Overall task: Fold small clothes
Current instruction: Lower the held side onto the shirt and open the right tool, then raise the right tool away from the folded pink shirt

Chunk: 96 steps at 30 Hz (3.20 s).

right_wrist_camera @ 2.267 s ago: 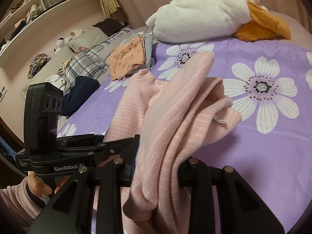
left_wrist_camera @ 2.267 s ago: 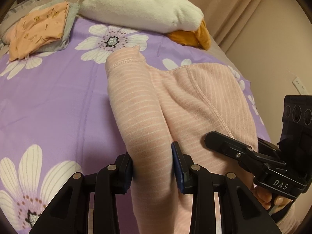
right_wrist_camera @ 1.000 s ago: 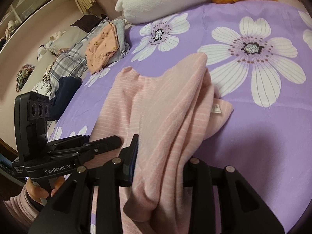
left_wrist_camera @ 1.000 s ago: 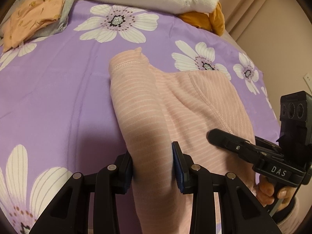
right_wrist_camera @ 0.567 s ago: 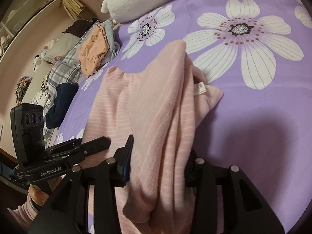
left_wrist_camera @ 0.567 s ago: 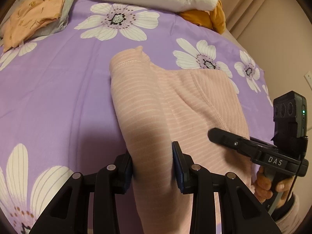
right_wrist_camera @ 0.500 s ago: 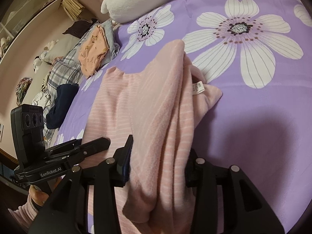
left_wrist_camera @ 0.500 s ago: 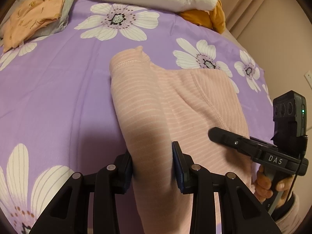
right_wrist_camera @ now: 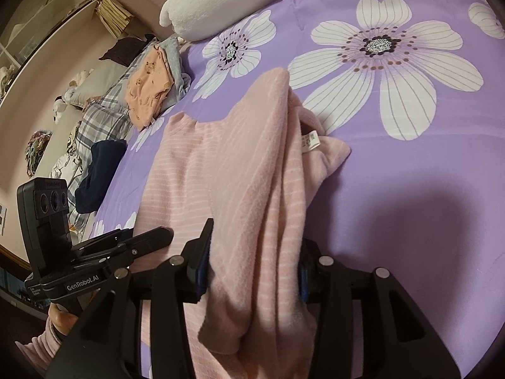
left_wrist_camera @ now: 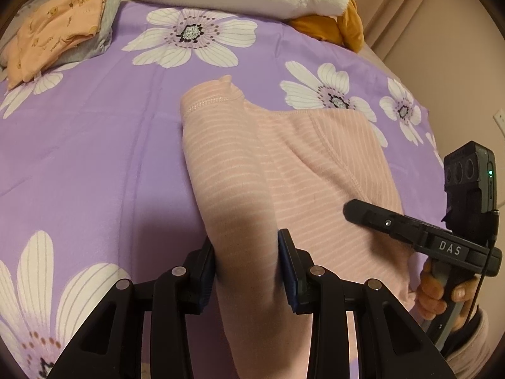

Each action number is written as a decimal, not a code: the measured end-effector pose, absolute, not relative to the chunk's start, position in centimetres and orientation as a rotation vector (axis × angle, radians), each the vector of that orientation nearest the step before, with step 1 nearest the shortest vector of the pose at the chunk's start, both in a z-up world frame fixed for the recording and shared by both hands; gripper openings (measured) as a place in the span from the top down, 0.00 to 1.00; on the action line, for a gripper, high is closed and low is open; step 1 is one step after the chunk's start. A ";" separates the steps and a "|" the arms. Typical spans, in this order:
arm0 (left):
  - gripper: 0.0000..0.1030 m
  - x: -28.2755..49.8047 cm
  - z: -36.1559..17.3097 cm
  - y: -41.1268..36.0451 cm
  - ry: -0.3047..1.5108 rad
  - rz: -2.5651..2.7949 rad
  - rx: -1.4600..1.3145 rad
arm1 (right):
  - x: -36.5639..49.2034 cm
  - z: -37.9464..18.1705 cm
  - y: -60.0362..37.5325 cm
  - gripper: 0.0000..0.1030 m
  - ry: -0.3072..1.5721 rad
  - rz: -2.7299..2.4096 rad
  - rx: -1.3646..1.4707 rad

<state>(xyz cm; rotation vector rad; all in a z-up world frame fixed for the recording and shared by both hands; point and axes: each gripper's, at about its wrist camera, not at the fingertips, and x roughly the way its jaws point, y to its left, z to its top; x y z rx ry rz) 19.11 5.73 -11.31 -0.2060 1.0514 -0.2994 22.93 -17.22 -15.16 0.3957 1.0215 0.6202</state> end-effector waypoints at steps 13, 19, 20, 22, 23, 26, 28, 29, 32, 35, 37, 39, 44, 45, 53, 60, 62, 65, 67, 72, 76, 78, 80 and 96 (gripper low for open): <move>0.66 17.9 -10.9 5.8 1.043 -0.283 -0.180 | 22.7 -14.9 -18.2 0.56 1.016 0.592 0.396; 0.66 17.5 -10.9 5.7 1.040 -0.275 -0.171 | 22.6 -15.0 -18.7 0.56 1.016 0.580 0.407; 0.66 17.4 -10.9 5.7 1.040 -0.274 -0.170 | 22.6 -15.0 -18.6 0.56 1.016 0.578 0.408; 0.66 17.3 -10.8 5.7 1.039 -0.271 -0.167 | 22.4 -15.0 -18.9 0.56 1.016 0.570 0.412; 0.66 17.2 -10.8 5.7 1.039 -0.270 -0.165 | 22.4 -14.9 -19.1 0.56 1.015 0.565 0.413; 0.66 17.0 -10.8 5.7 1.038 -0.268 -0.161 | 22.4 -14.9 -19.3 0.56 1.017 0.555 0.416; 0.66 16.9 -10.7 5.7 1.038 -0.267 -0.160 | 22.3 -14.9 -19.3 0.56 1.019 0.550 0.411; 0.66 16.9 -10.7 5.7 1.038 -0.266 -0.158 | 22.3 -14.9 -19.3 0.56 1.018 0.548 0.410; 0.66 16.5 -10.7 5.7 1.038 -0.263 -0.155 | 22.2 -14.8 -19.3 0.56 1.018 0.543 0.412; 0.66 16.1 -10.7 5.7 1.039 -0.261 -0.152 | 22.2 -14.7 -19.3 0.56 1.017 0.539 0.408; 0.66 15.8 -10.7 5.8 1.039 -0.259 -0.149 | 22.1 -14.8 -19.4 0.56 1.016 0.536 0.411; 0.66 15.5 -10.7 5.7 1.038 -0.256 -0.144 | 22.1 -14.8 -19.6 0.55 1.016 0.531 0.414; 0.66 14.7 -10.5 5.7 1.035 -0.249 -0.132 | 21.8 -14.5 -20.1 0.54 1.011 0.504 0.411; 0.66 14.5 -10.5 5.8 1.035 -0.249 -0.134 | 21.8 -14.4 -20.3 0.54 1.010 0.499 0.415; 0.66 11.9 -10.1 6.4 1.043 -0.224 -0.104 | 21.6 -12.8 -21.4 0.54 0.979 0.427 0.342; 0.66 10.5 -8.8 6.0 1.023 -0.237 -0.102 | 21.6 -9.9 -22.2 0.58 0.894 0.363 0.272; 0.66 10.3 -8.2 5.2 1.007 -0.270 -0.103 | 21.7 -9.0 -22.0 0.61 0.868 0.408 0.285; 0.66 10.4 -7.8 3.8 0.993 -0.321 -0.097 | 22.3 -8.1 -20.9 0.68 0.846 0.511 0.320; 0.66 10.7 -8.1 3.0 0.998 -0.338 -0.089 | 23.3 -8.2 -19.7 0.69 0.857 0.545 0.327; 0.66 11.6 -9.9 1.9 1.046 -0.347 -0.078 | 25.9 -10.2 -17.6 0.72 0.938 0.537 0.338; 0.66 11.8 -10.8 1.8 1.069 -0.347 -0.077 | 27.2 -12.4 -17.8 0.75 1.015 0.464 0.348; 0.66 11.9 -11.0 1.8 1.072 -0.345 -0.079 | 27.3 -12.8 -17.9 0.83 1.023 0.444 0.332; 0.67 11.8 -11.0 1.9 1.074 -0.342 -0.084 | 27.2 -12.7 -18.1 0.83 1.020 0.443 0.340; 0.66 11.4 -11.2 1.8 1.066 -0.323 -0.077 | 15.7 -10.5 -18.2 0.77 0.920 0.618 0.166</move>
